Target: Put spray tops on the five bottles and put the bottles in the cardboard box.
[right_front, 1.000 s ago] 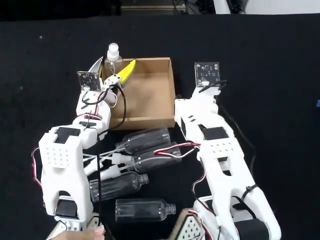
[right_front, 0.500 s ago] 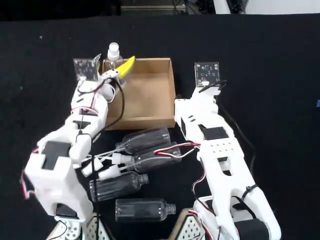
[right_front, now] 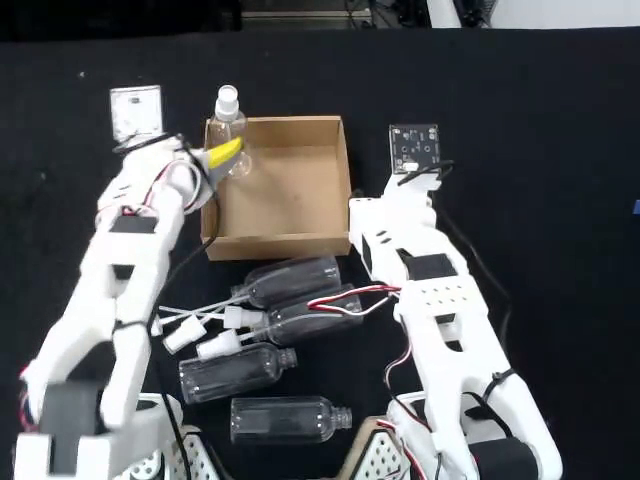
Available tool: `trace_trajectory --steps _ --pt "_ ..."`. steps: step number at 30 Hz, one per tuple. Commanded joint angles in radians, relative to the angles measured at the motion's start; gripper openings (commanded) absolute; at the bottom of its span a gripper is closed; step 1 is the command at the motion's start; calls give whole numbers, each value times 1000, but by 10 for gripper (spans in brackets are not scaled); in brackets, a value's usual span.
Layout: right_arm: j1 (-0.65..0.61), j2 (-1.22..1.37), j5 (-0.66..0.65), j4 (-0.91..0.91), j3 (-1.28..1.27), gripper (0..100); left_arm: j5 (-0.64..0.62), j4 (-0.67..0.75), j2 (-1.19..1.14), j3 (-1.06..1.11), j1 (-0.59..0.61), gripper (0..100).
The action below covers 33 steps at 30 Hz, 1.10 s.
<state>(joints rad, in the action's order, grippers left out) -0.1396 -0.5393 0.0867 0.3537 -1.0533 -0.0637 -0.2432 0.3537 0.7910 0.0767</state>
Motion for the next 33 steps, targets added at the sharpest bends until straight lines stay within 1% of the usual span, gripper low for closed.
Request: trace_trajectory --steps 1,2,4,7,9,10,13,15,16,18,23,26,29,33 --pt "-2 -1 0 -32 5 159 9 -230 178 -4 45 364" --pt "0 -1 0 -32 5 159 25 -293 219 -4 54 364" --pt "0 -1 0 -32 5 159 104 -397 293 -4 70 364" --pt "0 -1 0 -32 5 159 226 -554 396 -2 54 364" --pt "0 -1 0 -32 5 159 298 -684 462 -13 38 364" --pt "0 -1 0 -32 5 159 353 -752 496 -18 25 364" --pt "2 -1 0 -32 5 159 572 -957 578 -30 -35 364" --pt "8 -1 0 -32 5 159 687 -1086 620 -27 -87 364" --pt "17 -1 0 -32 5 159 717 -1137 629 -24 -114 364" --pt "41 -1 0 -32 10 159 727 -1218 632 -22 -170 364" --pt "84 -1 0 -32 13 159 732 -1312 592 -18 -255 364" --pt "86 -1 0 -32 13 159 732 -1335 563 19 -338 364" --pt "87 -1 0 -32 13 159 733 -1293 557 97 -395 364" --pt "87 -1 0 -32 13 159 735 -1223 559 200 -400 364"
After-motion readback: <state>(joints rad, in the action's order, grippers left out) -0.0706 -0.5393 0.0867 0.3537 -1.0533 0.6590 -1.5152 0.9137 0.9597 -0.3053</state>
